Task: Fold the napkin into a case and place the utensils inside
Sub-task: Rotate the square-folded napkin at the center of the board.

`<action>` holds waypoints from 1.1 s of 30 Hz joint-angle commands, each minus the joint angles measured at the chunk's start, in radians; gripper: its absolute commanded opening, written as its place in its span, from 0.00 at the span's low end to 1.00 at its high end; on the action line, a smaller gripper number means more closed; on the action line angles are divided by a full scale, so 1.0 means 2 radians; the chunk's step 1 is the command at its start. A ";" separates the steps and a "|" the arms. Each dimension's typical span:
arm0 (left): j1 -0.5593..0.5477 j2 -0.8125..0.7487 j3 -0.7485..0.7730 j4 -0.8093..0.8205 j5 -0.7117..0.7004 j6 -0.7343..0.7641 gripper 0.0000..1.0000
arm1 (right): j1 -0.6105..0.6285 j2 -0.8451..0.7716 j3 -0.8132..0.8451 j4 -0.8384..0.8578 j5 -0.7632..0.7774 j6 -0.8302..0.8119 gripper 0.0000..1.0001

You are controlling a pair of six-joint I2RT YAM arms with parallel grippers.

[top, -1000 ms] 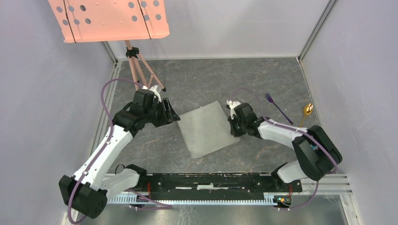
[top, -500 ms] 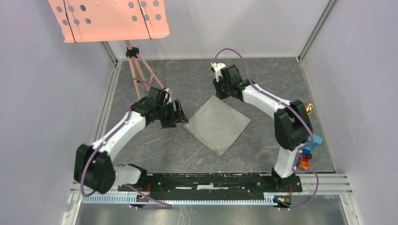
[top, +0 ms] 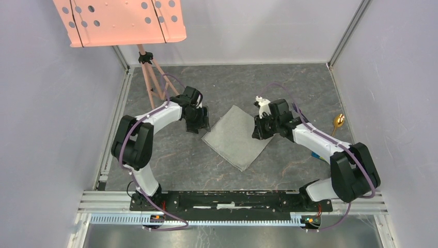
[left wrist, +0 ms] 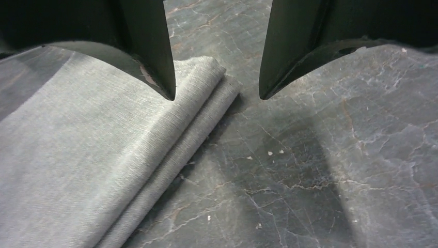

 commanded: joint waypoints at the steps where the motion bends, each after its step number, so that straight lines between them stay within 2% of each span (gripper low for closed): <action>1: -0.003 0.024 0.008 0.029 0.008 0.038 0.65 | -0.013 -0.034 -0.013 0.031 -0.025 -0.010 0.22; 5: -0.005 0.019 -0.019 0.062 0.031 0.034 0.62 | -0.013 -0.039 -0.021 0.039 -0.040 -0.008 0.20; 10: -0.007 0.007 -0.047 0.070 0.008 0.029 0.56 | -0.013 -0.042 -0.025 0.049 -0.048 -0.001 0.19; 15: -0.007 0.003 -0.086 0.079 -0.008 0.011 0.40 | -0.013 -0.042 -0.035 0.058 -0.053 0.004 0.19; 17: -0.007 -0.003 -0.109 0.086 -0.006 0.001 0.35 | -0.013 -0.042 -0.039 0.058 -0.052 0.005 0.19; 22: -0.021 -0.051 -0.198 0.151 0.020 -0.063 0.32 | -0.012 -0.066 -0.064 0.036 -0.005 0.023 0.18; 27: -0.096 -0.099 -0.285 0.232 0.016 -0.177 0.31 | -0.013 -0.128 -0.104 0.002 0.033 0.036 0.24; 33: -0.222 -0.159 -0.383 0.350 -0.030 -0.344 0.31 | -0.033 -0.198 -0.125 -0.097 0.104 0.043 0.39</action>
